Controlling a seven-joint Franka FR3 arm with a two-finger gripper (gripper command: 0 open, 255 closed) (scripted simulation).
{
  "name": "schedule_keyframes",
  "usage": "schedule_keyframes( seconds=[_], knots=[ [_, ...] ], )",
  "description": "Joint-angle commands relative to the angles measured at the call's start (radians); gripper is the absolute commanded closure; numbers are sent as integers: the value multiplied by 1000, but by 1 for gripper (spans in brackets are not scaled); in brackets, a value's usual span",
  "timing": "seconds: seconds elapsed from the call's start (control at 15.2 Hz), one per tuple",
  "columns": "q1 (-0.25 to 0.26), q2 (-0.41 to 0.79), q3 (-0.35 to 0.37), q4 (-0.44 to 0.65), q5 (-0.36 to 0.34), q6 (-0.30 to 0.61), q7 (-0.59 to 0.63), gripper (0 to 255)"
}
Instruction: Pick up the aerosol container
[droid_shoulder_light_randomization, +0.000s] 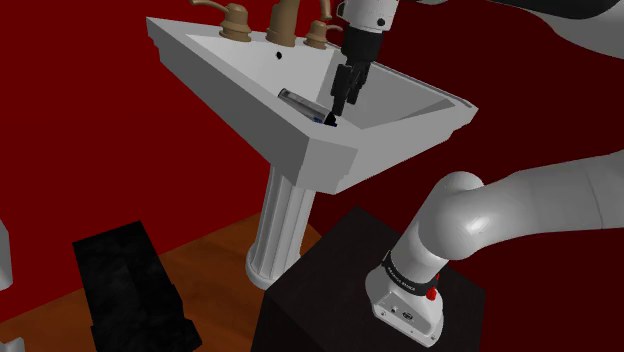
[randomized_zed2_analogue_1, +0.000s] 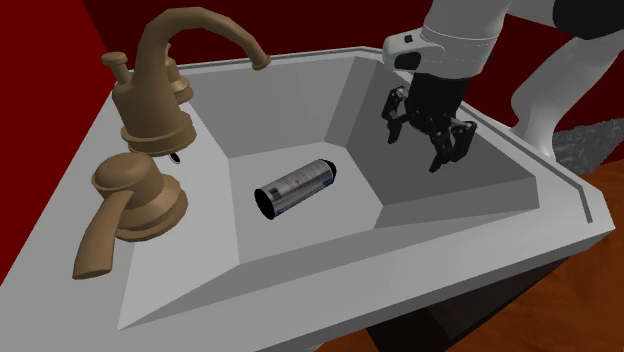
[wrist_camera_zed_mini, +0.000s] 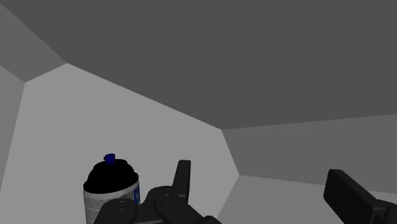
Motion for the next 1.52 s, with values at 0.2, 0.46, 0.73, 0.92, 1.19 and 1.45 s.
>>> schedule_keyframes(
  seconds=[0.2,0.46,0.73,0.92,1.19,1.45],
  knots=[
    [-13,45,-31,-23,-39,109,-46,0],
    [-30,122,-73,-34,-85,255,-103,0],
    [-45,216,-114,-22,-121,397,-156,0],
    [-55,295,-143,3,-141,498,-195,0],
    [-61,367,-167,21,-151,589,-226,0],
    [-63,380,-170,-22,-156,645,-220,0]
  ],
)
